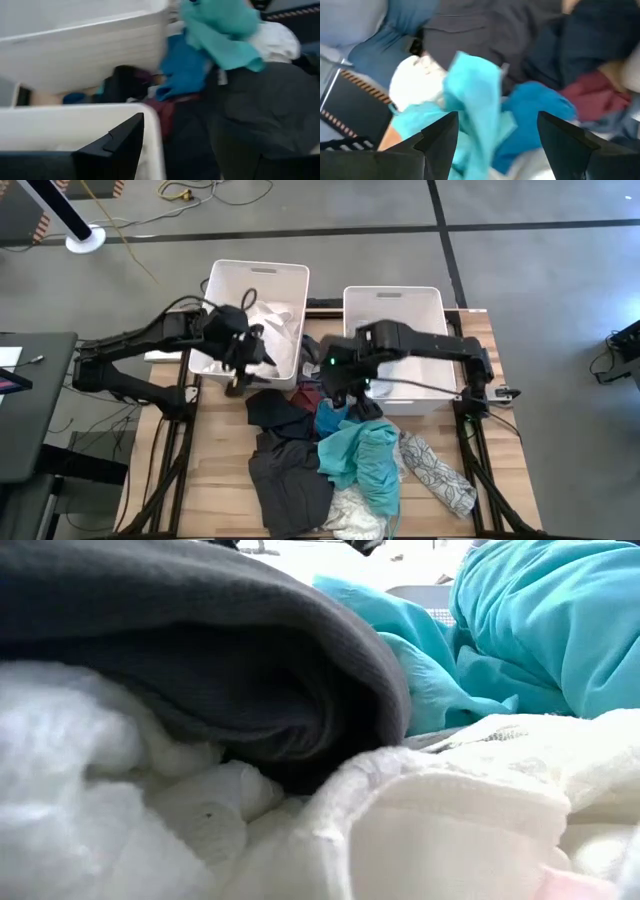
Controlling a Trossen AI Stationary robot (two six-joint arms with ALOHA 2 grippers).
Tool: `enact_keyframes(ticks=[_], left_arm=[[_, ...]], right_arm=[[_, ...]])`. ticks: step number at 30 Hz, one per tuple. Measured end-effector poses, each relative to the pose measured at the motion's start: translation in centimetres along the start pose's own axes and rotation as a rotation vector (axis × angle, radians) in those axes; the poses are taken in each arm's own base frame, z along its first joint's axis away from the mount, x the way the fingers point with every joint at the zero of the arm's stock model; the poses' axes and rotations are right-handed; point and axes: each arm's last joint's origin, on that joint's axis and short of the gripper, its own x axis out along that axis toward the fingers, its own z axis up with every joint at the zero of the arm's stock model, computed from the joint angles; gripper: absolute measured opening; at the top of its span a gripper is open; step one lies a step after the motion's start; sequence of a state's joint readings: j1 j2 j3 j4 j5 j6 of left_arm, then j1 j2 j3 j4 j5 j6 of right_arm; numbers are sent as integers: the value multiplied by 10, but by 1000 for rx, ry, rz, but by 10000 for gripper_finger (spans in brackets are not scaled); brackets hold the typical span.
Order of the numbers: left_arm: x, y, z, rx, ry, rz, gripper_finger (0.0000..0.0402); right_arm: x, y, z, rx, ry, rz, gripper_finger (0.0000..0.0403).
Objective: Sort clothes
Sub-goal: Put the black pants into the right white laundry bin
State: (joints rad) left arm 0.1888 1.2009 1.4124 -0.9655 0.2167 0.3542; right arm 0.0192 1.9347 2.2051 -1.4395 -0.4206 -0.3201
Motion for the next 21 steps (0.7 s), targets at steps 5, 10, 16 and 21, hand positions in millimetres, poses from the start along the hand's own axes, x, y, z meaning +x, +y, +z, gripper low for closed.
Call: enact_keyframes(ticks=[5, 10, 16, 21], left_arm=[[17, -21, 6, 58, 18, -35, 212], [42, -39, 3, 93, 48, -96, 212], [74, -50, -7, 104, 109, -131, 212], [103, -56, -10, 102, 188, -163, 212]], right_arm=[[16, 37, 9, -85, 26, 54, 286], [29, 74, 15, -164, 45, 91, 286], [47, 110, 15, -152, 97, 64, 286], [70, 125, 7, -89, 174, 2, 286]])
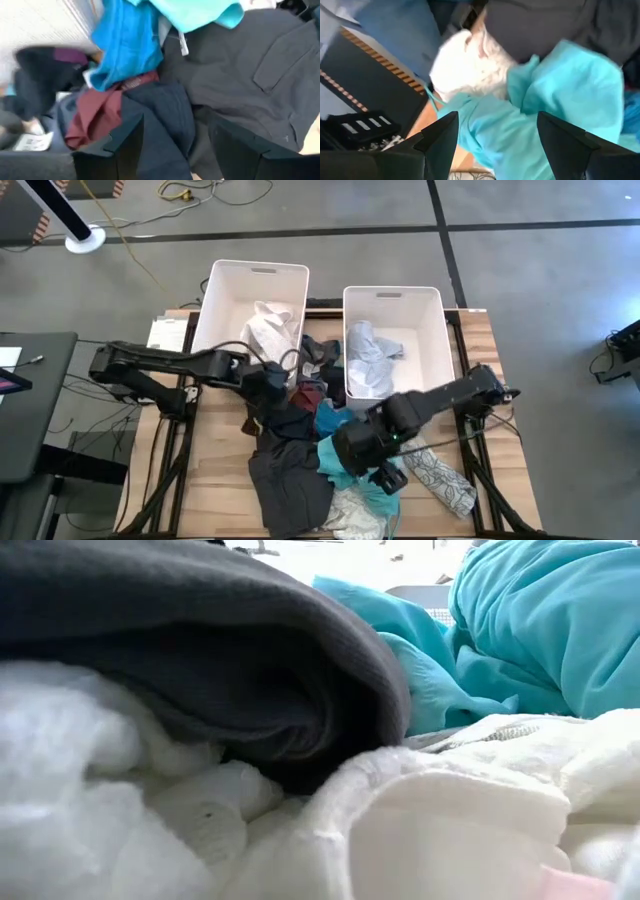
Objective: Sort clothes
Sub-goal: Put the black pants into the right white laundry bin
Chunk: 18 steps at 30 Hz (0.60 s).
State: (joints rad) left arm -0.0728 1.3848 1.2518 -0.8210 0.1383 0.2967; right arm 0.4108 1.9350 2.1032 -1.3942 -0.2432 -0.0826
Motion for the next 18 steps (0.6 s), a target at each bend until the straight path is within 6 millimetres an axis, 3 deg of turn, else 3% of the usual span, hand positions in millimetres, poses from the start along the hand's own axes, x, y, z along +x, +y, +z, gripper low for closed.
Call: enact_keyframes(ticks=[8, 18], left_arm=[[35, -4, 9, 42, 25, -23, 212], [33, -7, 12, 23, -7, -40, 212]], right_arm=[[48, 8, -19, 108, 196, -75, 286], [86, 18, -36, 27, 302, -228, 286]])
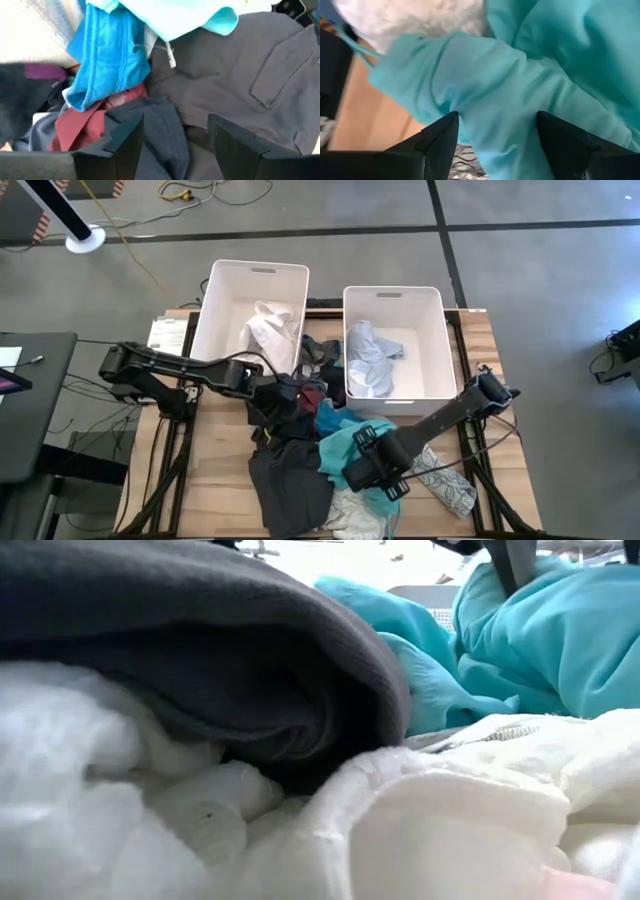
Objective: Sort clothes
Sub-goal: Put the black pants into the right white laundry bin
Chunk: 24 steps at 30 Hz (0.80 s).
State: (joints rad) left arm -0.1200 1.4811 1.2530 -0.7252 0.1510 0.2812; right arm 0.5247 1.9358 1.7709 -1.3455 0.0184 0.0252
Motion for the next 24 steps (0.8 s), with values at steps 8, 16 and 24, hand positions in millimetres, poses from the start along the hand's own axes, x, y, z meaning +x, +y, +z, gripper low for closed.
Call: enact_keyframes(ticks=[8, 16, 24], left_arm=[[2, -9, 0, 16, 21, -17, 212], [5, -29, 5, 59, 1, -139, 212], [21, -61, 3, 79, -29, -227, 212]], right_arm=[[14, -1, -4, -1, 33, -38, 286], [14, -7, -4, 28, 34, -62, 286], [14, -8, -2, 46, 19, -69, 286]])
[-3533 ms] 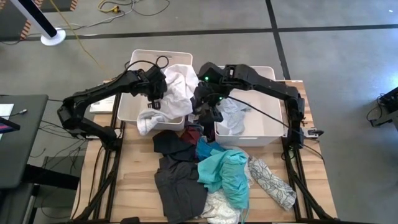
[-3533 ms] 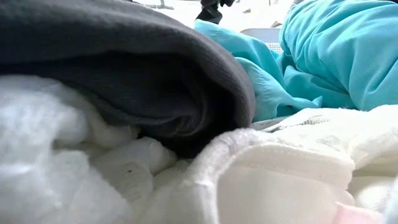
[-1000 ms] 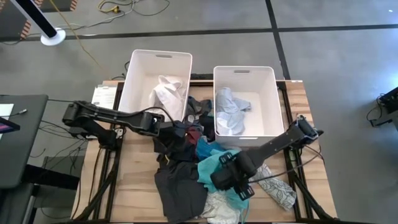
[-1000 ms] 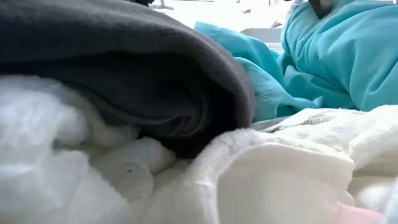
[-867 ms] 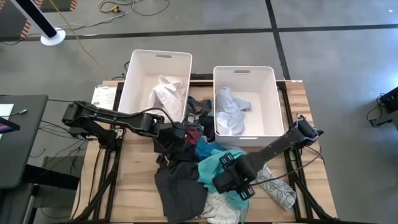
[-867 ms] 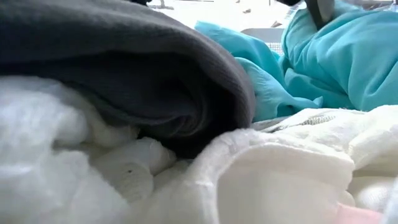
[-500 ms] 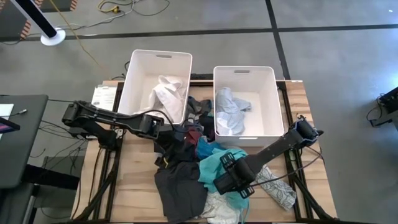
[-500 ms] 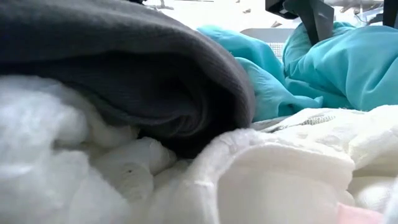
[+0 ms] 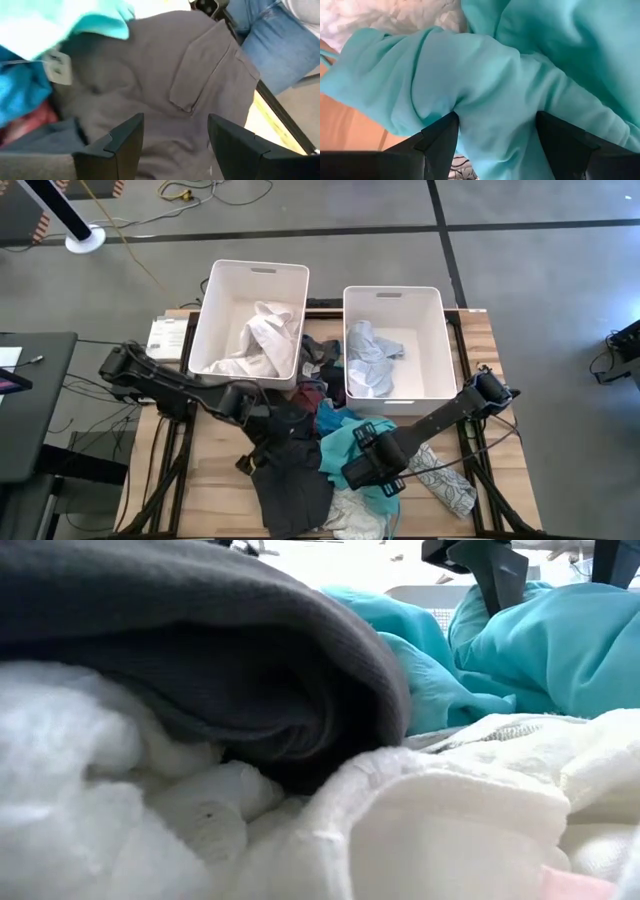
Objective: Sort clothes
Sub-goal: Put the black pants into the right white laundry bin
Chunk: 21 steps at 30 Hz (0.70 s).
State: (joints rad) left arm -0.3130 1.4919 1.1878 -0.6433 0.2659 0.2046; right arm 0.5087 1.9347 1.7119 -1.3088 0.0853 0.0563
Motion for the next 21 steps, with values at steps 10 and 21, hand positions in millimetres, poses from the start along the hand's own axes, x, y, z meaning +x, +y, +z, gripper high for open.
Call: enact_keyframes(ticks=[10, 21], left_arm=[[30, -5, -26, 60, 44, 216, 238], [39, 21, -31, -36, -96, 112, 312]], right_arm=[[0, 0, 4, 5, -42, 1, 286], [0, -2, 7, 78, -67, 4, 286]])
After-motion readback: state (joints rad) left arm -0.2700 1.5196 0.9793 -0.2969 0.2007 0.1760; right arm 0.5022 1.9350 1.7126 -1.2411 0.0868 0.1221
